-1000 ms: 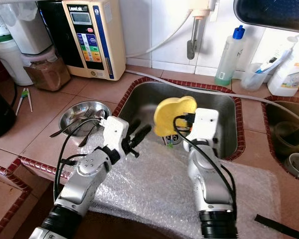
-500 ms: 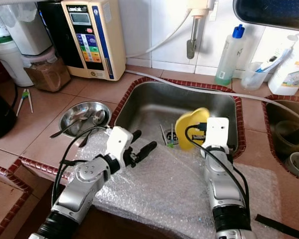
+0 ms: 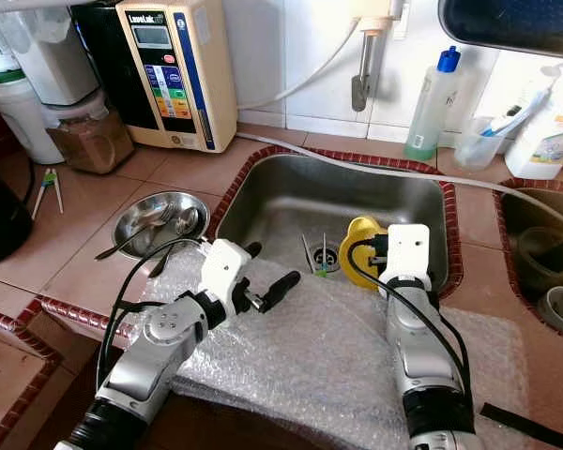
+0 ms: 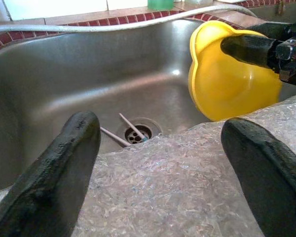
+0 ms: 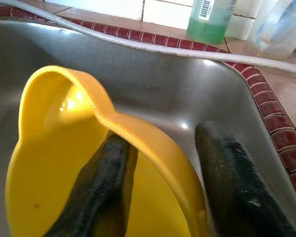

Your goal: Kitchen organization

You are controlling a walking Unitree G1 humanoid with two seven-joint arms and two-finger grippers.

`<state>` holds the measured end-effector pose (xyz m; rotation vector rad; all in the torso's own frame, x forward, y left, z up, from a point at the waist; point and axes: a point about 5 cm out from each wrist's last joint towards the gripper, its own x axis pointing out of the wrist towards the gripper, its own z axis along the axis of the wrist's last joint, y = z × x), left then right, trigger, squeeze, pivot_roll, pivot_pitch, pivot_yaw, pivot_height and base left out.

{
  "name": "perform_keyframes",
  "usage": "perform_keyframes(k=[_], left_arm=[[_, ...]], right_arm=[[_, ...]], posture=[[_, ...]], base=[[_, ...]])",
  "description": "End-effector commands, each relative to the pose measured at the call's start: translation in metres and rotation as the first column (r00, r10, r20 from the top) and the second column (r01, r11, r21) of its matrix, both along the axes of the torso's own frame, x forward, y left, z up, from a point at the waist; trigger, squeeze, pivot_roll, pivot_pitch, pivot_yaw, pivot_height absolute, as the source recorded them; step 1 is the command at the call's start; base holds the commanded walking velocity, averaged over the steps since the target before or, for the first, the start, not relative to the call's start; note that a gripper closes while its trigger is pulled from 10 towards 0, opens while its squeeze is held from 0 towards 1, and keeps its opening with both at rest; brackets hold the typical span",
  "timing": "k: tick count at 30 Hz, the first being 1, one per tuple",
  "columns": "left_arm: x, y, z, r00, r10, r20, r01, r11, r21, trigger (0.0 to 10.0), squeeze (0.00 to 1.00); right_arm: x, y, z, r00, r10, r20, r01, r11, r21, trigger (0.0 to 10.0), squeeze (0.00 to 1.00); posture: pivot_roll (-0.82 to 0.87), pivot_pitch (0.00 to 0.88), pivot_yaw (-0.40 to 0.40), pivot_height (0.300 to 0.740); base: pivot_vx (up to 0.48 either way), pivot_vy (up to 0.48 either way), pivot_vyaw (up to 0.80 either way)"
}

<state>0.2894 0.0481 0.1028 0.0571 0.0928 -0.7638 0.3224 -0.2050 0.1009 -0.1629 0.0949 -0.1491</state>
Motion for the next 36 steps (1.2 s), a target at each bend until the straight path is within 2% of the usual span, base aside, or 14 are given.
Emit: perform_keyframes(k=[1, 12, 17, 19, 21, 24, 26, 29, 30, 31, 32, 33, 34, 36], left_arm=[[0.0, 0.003, 0.0, 1.0, 0.009, 0.001, -0.009, 1.0, 0.019, 10.0, 1.0], [0.005, 0.006, 0.003, 0.998, 0.045, 0.036, -0.046, 0.998, 0.04, 10.0, 1.0], [0.011, 0.012, 0.006, 0.993, 0.101, 0.053, -0.103, 0.994, 0.041, 10.0, 1.0], [0.011, 0.012, 0.006, 0.994, 0.098, 0.052, -0.101, 0.994, 0.043, 10.0, 1.0], [0.011, 0.011, 0.005, 0.994, 0.097, 0.053, -0.1, 0.994, 0.048, 10.0, 1.0], [0.01, 0.011, 0.004, 0.994, 0.099, 0.052, -0.102, 0.994, 0.051, 10.0, 1.0], [0.01, 0.01, 0.004, 0.994, 0.1, 0.053, -0.103, 0.993, 0.052, 10.0, 1.0], [0.01, 0.01, 0.004, 0.993, 0.107, 0.058, -0.11, 0.992, 0.054, 10.0, 1.0], [0.01, 0.01, 0.004, 0.992, 0.109, 0.059, -0.112, 0.992, 0.055, 10.0, 1.0], [0.01, 0.011, 0.004, 0.992, 0.111, 0.06, -0.114, 0.992, 0.055, 10.0, 1.0], [0.011, 0.011, 0.004, 0.991, 0.12, 0.063, -0.124, 0.991, 0.056, 10.0, 1.0], [0.012, 0.012, 0.004, 0.99, 0.126, 0.064, -0.13, 0.99, 0.057, 10.0, 1.0], [0.012, 0.012, 0.004, 0.989, 0.131, 0.064, -0.134, 0.989, 0.057, 10.0, 1.0], [0.013, 0.014, 0.004, 0.987, 0.144, 0.065, -0.148, 0.987, 0.06, 10.0, 1.0]], right_arm=[[-0.001, 0.0, -0.005, 1.0, 0.009, -0.023, -0.009, 1.0, -0.003, 10.0, 1.0], [0.001, -0.001, -0.004, 0.999, 0.05, -0.019, -0.051, 0.997, -0.058, 10.0, 1.0], [0.003, 0.015, 0.001, 0.984, 0.177, 0.016, -0.177, 0.984, 0.006, 10.0, 1.0], [0.004, 0.02, 0.001, 0.975, 0.222, 0.025, -0.223, 0.968, 0.116, 10.0, 1.0], [0.005, 0.021, 0.002, 0.967, 0.253, 0.011, -0.252, 0.962, 0.106, 10.0, 1.0], [0.006, 0.022, 0.003, 0.961, 0.278, 0.015, -0.274, 0.938, 0.213, 10.0, 1.0], [0.01, 0.019, 0.009, 0.967, 0.251, 0.045, -0.251, 0.906, 0.341, 10.0, 1.0], [0.012, 0.017, 0.019, 0.965, 0.232, 0.123, -0.263, 0.84, 0.475, 10.0, 1.0], [0.012, 0.017, 0.02, 0.964, 0.231, 0.132, -0.267, 0.832, 0.487, 10.0, 1.0], [0.012, 0.017, 0.021, 0.964, 0.226, 0.14, -0.266, 0.842, 0.469, 10.0, 1.0], [0.011, 0.01, 0.027, 0.969, 0.201, 0.141, -0.227, 0.952, 0.207, 10.0, 1.0], [0.011, 0.01, 0.029, 0.967, 0.212, 0.141, -0.223, 0.972, 0.07, 10.0, 1.0], [0.011, 0.012, 0.03, 0.961, 0.235, 0.145, -0.239, 0.971, 0.012, 10.0, 1.0], [0.01, 0.017, 0.027, 0.956, 0.254, 0.149, -0.274, 0.953, 0.131, 10.0, 1.0]], posture=[[-0.19, 0.046, 0.083, 0.74], [-0.18, 0.035, 0.085, 0.74], [-0.18, 0.032, 0.087, 0.74], [-0.18, 0.032, 0.084, 0.74], [-0.18, 0.031, 0.085, 0.74], [-0.18, 0.031, 0.085, 0.74], [-0.18, 0.029, 0.085, 0.74], [-0.18, 0.029, 0.085, 0.74], [-0.18, 0.029, 0.085, 0.74], [-0.18, 0.029, 0.085, 0.74], [-0.18, 0.025, 0.082, 0.74], [-0.18, 0.025, 0.082, 0.74], [-0.18, 0.025, 0.082, 0.74], [-0.18, 0.026, 0.081, 0.74]], base=[[0.0, 0.0, 0.0], [0.0, 0.0, 0.0], [0.0, 0.0, 0.0], [0.0, 0.0, 0.0], [0.0, 0.0, 0.0], [0.0, 0.0, 0.0], [0.0, 0.0, 0.0], [0.0, 0.0, 0.0], [0.0, 0.0, 0.0], [0.0, 0.0, 0.0], [0.0, 0.0, 0.0], [0.0, 0.0, 0.0], [0.0, 0.0, 0.0], [0.0, 0.0, 0.0]])
